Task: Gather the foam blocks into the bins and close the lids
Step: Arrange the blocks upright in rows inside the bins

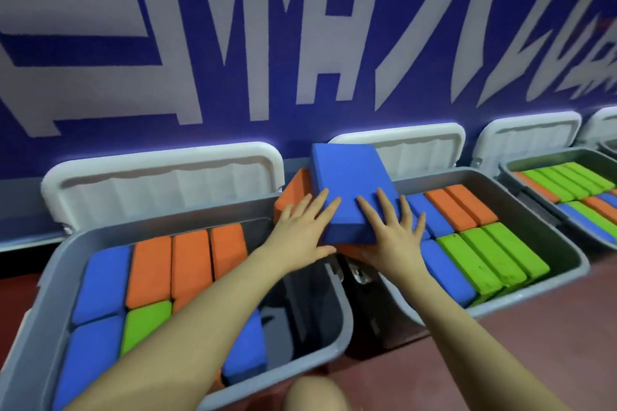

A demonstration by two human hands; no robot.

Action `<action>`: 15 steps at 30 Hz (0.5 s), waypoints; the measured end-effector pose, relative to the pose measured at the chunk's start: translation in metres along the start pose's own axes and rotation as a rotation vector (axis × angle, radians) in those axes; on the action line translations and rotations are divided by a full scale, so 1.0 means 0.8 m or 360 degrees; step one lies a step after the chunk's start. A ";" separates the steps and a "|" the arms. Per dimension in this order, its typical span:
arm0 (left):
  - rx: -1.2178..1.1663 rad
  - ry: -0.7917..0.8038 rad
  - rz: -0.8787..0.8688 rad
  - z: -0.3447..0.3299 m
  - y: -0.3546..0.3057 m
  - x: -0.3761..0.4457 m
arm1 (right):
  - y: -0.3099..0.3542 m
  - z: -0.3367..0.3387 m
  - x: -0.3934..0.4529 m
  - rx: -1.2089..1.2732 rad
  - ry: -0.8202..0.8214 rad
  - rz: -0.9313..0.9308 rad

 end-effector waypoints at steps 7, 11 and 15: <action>-0.0044 -0.0090 -0.0012 0.001 0.001 0.007 | 0.010 0.012 0.002 0.0058 -0.0271 0.0238; -0.0094 -0.0252 0.0000 0.025 0.016 -0.008 | 0.033 0.025 0.012 0.0052 -0.0457 0.0364; 0.0058 -0.0660 -0.0101 0.068 0.033 -0.033 | 0.068 0.058 0.029 0.0128 -0.0561 0.0518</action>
Point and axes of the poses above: each hand's wrist, its own x-axis towards the middle knuckle, its own z-axis out of the back of the hand, y = z × x, the point moved 6 cm from there along x, towards the middle knuckle, and after that the axes turned 3 degrees about -x, right-handed, at the moved point
